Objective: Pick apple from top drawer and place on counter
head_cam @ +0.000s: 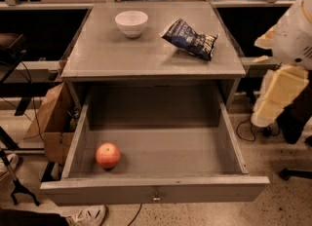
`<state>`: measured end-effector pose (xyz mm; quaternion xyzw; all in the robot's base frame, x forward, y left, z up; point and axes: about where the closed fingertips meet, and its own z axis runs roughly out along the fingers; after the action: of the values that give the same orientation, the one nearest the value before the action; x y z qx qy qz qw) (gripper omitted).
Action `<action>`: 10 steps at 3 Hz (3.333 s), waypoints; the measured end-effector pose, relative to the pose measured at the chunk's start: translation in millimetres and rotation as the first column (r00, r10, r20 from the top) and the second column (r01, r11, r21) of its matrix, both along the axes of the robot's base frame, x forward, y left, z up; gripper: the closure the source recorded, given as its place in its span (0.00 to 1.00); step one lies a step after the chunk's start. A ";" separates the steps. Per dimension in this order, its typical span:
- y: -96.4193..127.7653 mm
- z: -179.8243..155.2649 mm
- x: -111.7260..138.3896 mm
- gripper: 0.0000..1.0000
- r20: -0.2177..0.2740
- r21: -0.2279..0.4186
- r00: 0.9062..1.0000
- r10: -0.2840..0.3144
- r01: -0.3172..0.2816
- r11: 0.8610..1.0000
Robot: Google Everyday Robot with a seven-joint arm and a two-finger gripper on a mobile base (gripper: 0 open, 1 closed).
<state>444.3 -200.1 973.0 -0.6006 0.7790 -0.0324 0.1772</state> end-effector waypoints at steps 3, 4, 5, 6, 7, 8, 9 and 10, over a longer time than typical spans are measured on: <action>114.9 -79.1 50.2 0.00 0.002 0.230 0.991 0.131 -0.128 0.965; 160.1 -126.8 48.2 0.00 0.022 0.396 0.976 0.216 -0.207 0.895; 214.5 -162.8 46.8 0.00 0.098 0.594 0.959 0.266 -0.271 0.757; 265.7 -173.4 57.7 0.00 0.194 0.711 0.942 0.273 -0.327 0.622; 304.8 -179.8 72.3 0.00 0.243 0.759 0.937 0.250 -0.344 0.552; 305.1 -179.7 72.0 0.00 0.243 0.758 0.937 0.251 -0.345 0.553; 312.2 -194.8 69.8 0.00 0.197 0.738 0.939 0.281 -0.331 0.588; 328.3 -224.9 63.9 0.00 0.134 0.727 0.942 0.307 -0.304 0.615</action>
Offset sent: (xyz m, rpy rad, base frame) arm 0.0692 0.1195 -0.0740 0.2100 0.0179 0.1121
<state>508.2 128.2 748.2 -0.6007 0.6114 0.3172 0.4059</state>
